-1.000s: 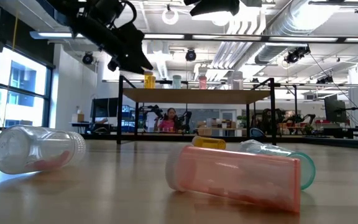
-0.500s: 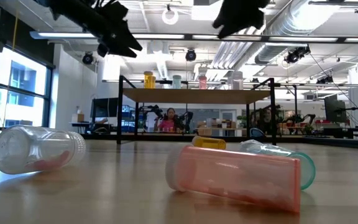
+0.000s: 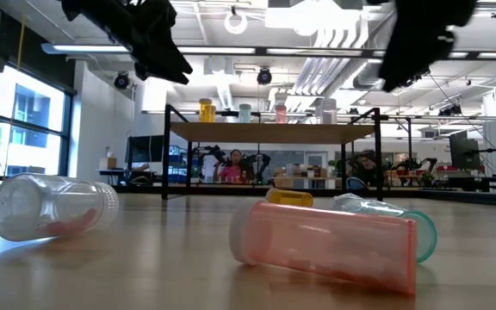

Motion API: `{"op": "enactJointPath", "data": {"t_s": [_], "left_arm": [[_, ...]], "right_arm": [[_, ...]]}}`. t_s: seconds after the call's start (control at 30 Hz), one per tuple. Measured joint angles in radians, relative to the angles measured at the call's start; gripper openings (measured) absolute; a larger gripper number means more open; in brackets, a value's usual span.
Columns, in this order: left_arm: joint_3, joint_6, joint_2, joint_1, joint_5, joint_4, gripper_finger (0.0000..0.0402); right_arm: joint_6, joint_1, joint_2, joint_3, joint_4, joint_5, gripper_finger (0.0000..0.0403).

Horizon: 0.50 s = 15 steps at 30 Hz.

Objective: Pick and place medicine bottles onto shelf by color
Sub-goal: Put the pink pill bottle on the shelf aligned with the pink pill bottle

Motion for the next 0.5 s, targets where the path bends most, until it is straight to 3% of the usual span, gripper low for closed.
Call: {"op": "enactJointPath", "data": {"t_s": [0.2,0.5], "left_arm": [[0.0,0.0,0.0,-0.03,-0.008,0.0,0.0216],[0.0,-0.002,0.0,-0.033,-0.008,0.0,0.0216]], "right_arm": [[0.278,0.146,0.0,-0.009,-0.088,0.054,0.0188],[0.66,0.321,0.0,-0.009,-0.192,0.037,0.0188]]}}
